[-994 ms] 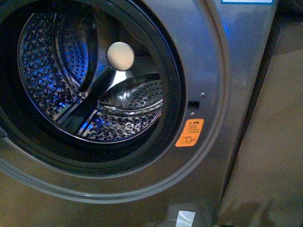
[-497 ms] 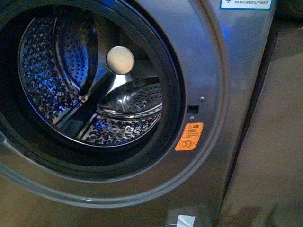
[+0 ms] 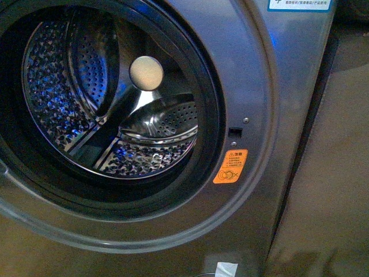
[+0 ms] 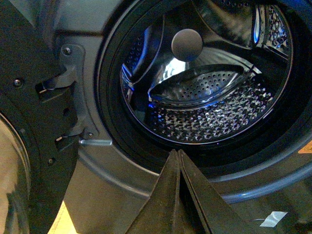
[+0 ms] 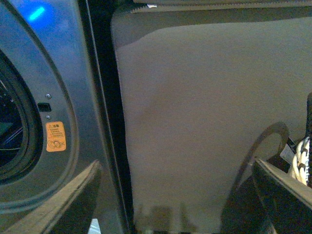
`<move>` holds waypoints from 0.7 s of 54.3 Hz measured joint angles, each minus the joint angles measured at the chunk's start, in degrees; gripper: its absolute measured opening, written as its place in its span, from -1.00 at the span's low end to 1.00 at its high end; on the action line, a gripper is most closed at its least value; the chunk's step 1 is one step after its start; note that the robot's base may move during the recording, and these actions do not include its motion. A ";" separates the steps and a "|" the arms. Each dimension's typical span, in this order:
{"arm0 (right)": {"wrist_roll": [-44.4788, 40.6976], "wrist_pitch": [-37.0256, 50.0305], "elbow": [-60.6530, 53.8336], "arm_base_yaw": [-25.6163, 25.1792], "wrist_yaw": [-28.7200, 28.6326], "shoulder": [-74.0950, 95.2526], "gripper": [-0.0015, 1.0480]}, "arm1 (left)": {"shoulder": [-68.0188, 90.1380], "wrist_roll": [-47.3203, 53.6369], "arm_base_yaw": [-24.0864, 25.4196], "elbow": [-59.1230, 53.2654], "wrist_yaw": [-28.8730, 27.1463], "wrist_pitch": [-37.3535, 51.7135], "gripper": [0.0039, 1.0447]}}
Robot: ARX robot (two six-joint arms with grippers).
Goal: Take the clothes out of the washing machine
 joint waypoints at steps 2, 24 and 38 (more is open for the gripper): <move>0.00 -0.42 0.00 0.00 0.00 -0.26 0.60 | -0.61 0.00 0.00 -0.46 -0.02 0.00 -0.94; -0.04 -10.75 0.02 0.00 -0.02 -10.21 -0.71 | -7.67 0.00 0.00 -4.59 -0.04 -2.95 -0.94; -0.13 -10.78 0.02 0.00 -0.02 -10.23 -0.95 | -12.79 0.02 0.00 -7.06 0.09 -4.96 -0.94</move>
